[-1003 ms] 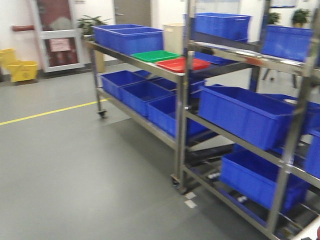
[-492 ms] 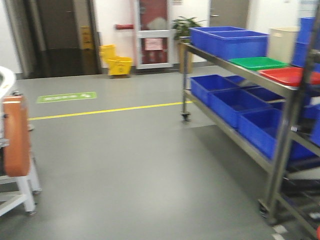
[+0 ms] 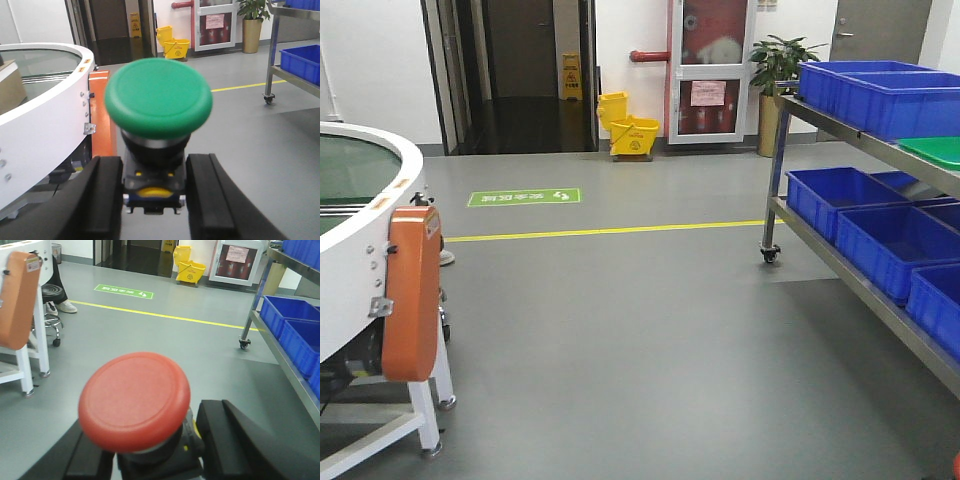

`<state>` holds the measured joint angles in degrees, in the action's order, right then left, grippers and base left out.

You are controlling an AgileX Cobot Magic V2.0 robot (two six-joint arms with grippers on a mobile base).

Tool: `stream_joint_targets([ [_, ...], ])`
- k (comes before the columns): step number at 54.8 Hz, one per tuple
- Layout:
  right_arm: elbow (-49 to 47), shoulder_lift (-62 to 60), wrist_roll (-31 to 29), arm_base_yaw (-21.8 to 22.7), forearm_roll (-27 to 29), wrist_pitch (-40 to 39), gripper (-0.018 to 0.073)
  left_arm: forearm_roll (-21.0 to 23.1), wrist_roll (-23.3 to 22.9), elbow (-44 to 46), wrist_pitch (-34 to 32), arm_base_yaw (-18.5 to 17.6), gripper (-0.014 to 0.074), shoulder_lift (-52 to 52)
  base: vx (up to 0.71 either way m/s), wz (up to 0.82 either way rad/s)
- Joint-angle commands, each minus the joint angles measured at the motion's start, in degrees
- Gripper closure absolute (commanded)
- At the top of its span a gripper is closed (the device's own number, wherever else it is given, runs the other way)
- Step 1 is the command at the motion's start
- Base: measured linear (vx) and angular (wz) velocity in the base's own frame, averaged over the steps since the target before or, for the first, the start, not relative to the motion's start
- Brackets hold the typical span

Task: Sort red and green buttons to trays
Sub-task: 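Drive the base away from the shelving while holding both buttons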

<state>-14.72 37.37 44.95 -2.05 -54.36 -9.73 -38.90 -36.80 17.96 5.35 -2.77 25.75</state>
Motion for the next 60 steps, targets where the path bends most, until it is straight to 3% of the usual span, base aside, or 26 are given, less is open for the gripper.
stream_joint_targets([
  [1, -1.8, -0.1, -0.1, 0.3, 0.3, -2.6, 0.0567, 0.2, -0.6, 1.7, -4.0, -0.1, 0.0596, 0.2, 0.52, -0.01],
  [60, -1.8, 0.6, -0.1, 0.3, 0.3, -2.6, 0.0567, 0.2, -0.6, 1.7, -4.1, -0.1, 0.0596, 0.2, 0.63, -0.14],
])
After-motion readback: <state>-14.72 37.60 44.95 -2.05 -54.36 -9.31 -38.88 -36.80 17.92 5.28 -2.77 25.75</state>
